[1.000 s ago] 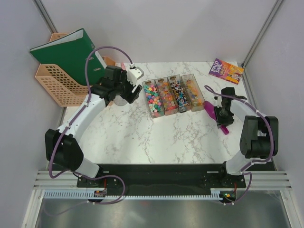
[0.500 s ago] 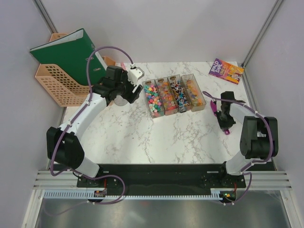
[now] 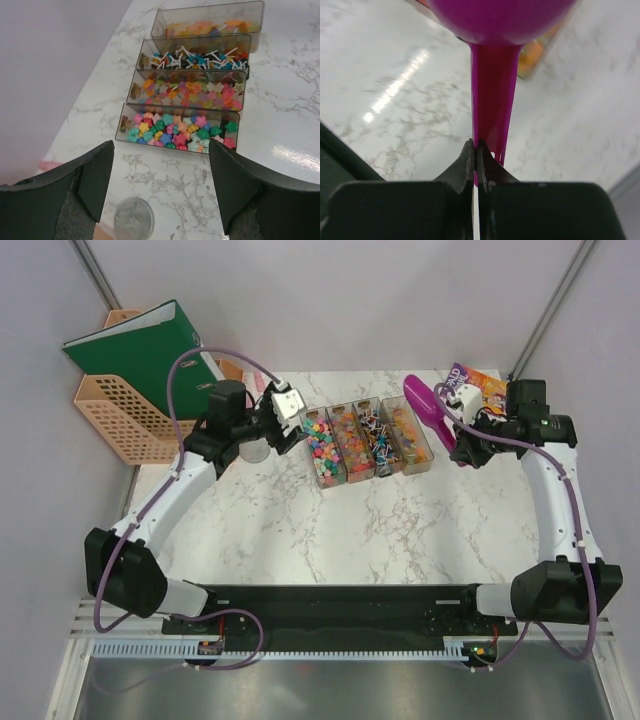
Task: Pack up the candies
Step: Pick up the spatula from the center of the board, then pick up the packing bottle from the corner of the board.
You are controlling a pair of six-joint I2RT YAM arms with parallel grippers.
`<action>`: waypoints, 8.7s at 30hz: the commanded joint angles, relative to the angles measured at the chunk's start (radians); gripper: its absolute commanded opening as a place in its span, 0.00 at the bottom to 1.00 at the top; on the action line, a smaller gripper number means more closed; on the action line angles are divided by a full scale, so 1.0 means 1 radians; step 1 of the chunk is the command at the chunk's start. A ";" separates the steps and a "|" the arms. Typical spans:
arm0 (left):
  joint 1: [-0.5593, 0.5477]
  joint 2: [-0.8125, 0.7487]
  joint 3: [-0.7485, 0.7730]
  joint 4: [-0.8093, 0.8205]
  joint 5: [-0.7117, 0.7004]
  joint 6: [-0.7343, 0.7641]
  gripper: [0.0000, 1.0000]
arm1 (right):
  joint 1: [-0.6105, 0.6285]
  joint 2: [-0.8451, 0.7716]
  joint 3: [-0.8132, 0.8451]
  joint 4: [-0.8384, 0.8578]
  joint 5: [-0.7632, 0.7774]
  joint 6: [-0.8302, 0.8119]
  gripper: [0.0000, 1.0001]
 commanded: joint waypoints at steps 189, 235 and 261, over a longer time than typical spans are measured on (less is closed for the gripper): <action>0.130 0.257 0.654 -0.799 -0.199 0.129 0.49 | 0.264 -0.118 -0.097 0.454 -0.165 -0.150 0.00; 0.664 -0.461 -0.385 -1.048 -0.774 -0.132 0.49 | 0.285 0.452 0.490 0.117 -0.234 -0.187 0.00; 0.782 -0.277 -0.375 -0.855 -0.638 -0.104 0.43 | 0.339 0.460 0.473 0.118 -0.209 -0.169 0.00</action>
